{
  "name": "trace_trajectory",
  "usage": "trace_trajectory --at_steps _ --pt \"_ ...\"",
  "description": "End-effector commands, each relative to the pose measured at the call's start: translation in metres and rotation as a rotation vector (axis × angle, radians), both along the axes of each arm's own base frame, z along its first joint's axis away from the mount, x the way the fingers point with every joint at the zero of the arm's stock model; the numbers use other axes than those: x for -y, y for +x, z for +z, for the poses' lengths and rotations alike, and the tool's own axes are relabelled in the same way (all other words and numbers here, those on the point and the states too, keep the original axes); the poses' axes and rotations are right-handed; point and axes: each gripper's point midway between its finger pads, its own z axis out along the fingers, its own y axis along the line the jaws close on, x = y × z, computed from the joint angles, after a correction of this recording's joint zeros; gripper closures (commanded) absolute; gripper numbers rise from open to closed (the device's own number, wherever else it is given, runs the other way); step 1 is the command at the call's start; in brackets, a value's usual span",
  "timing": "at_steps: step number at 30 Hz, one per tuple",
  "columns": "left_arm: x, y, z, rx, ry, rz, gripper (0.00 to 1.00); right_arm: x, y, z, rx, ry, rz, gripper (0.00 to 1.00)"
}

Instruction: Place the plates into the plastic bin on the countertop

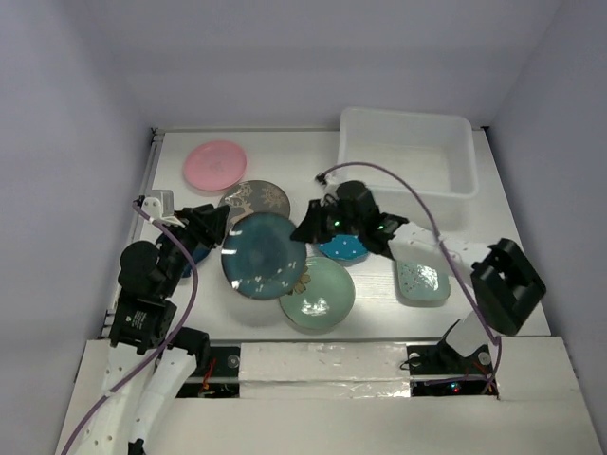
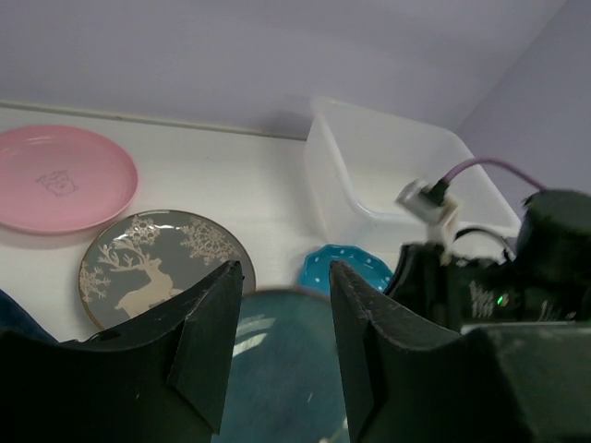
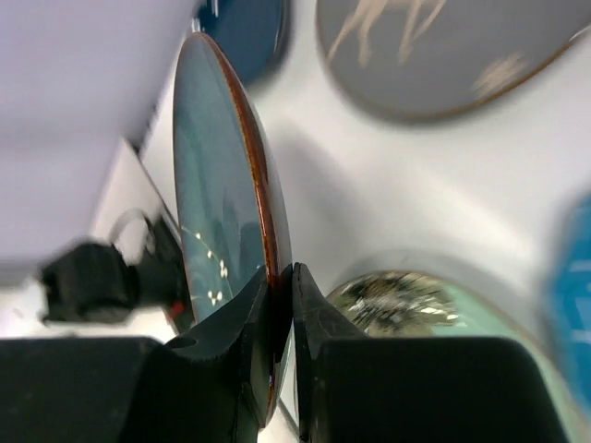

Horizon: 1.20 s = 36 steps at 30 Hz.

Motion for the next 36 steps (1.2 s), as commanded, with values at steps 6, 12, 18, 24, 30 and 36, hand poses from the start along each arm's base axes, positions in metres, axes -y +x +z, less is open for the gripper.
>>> trace_trajectory --at_steps 6,12,18,24,30,36 --pt "0.002 -0.008 0.017 0.064 -0.023 -0.017 0.60 0.128 0.112 0.177 0.297 0.351 -0.393 1.00" --pt "0.007 -0.014 0.018 0.073 -0.028 -0.044 0.59 0.246 0.174 0.203 0.320 0.367 -0.701 1.00" --pt "0.009 -0.018 0.020 0.078 -0.032 -0.054 0.59 0.348 0.227 0.170 0.286 0.208 -1.010 1.00" --pt "0.015 -0.019 0.019 0.074 -0.027 -0.076 0.58 0.380 0.254 0.128 0.210 0.083 -1.060 1.00" --pt "0.016 -0.019 0.018 0.072 -0.027 -0.082 0.58 0.391 0.278 0.071 0.096 -0.014 -1.071 1.00" --pt "0.020 -0.019 0.017 0.069 -0.026 -0.096 0.58 0.398 0.284 0.026 0.004 -0.089 -1.086 0.93"
